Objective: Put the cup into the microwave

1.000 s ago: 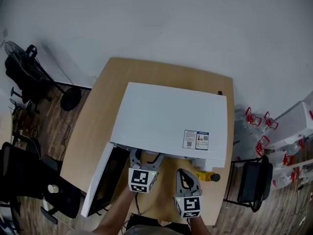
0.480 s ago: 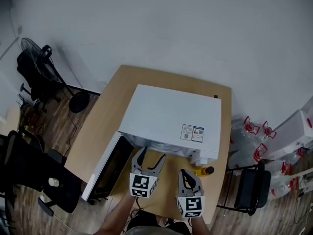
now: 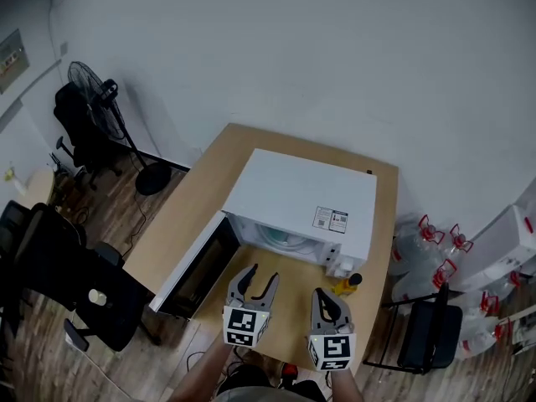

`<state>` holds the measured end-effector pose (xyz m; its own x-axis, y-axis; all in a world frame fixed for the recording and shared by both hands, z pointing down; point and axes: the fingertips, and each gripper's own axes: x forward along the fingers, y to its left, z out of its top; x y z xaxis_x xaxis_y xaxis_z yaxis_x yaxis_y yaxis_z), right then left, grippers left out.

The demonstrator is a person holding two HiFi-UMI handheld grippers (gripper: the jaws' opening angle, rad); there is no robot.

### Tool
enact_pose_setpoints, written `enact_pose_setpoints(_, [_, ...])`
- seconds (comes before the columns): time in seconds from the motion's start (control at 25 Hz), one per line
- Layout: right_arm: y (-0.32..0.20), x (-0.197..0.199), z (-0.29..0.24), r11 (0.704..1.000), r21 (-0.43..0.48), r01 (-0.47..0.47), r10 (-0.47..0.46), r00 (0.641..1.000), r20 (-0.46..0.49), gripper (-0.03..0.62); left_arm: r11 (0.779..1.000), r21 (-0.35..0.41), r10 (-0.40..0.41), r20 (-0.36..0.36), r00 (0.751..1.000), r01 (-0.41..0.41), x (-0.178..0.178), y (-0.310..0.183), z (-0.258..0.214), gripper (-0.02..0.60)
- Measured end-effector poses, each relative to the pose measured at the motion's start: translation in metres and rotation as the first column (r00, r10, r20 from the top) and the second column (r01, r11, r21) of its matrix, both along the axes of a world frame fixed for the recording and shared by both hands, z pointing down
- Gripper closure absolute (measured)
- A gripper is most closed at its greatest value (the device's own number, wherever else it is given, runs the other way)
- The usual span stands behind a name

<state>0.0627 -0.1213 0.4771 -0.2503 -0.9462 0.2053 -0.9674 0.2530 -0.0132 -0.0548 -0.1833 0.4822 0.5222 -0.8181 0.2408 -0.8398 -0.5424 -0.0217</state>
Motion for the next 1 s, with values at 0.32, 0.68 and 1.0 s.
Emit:
enact_pose_setpoints(0.32, [0.039, -0.010, -0.017, 0.997, 0.034, 0.069, -0.069, 0.998, -0.002, 0.579, 0.997, 0.023, -0.070, 0.013, 0.997, 0.070, -0.018, 0.060, -0.013, 0.409])
enact_pose_setpoints(0.68, [0.081, -0.031, -0.025, 0.985, 0.058, 0.161, -0.161, 0.987, -0.001, 0.579, 0.988, 0.018, -0.155, 0.020, 0.988, 0.155, -0.039, 0.123, -0.019, 0.486])
enact_pose_setpoints(1.0, [0.110, -0.045, -0.023, 0.977, 0.057, 0.207, -0.207, 0.978, 0.004, 0.579, 0.982, 0.014, -0.190, 0.026, 0.981, 0.190, -0.051, 0.166, -0.017, 0.532])
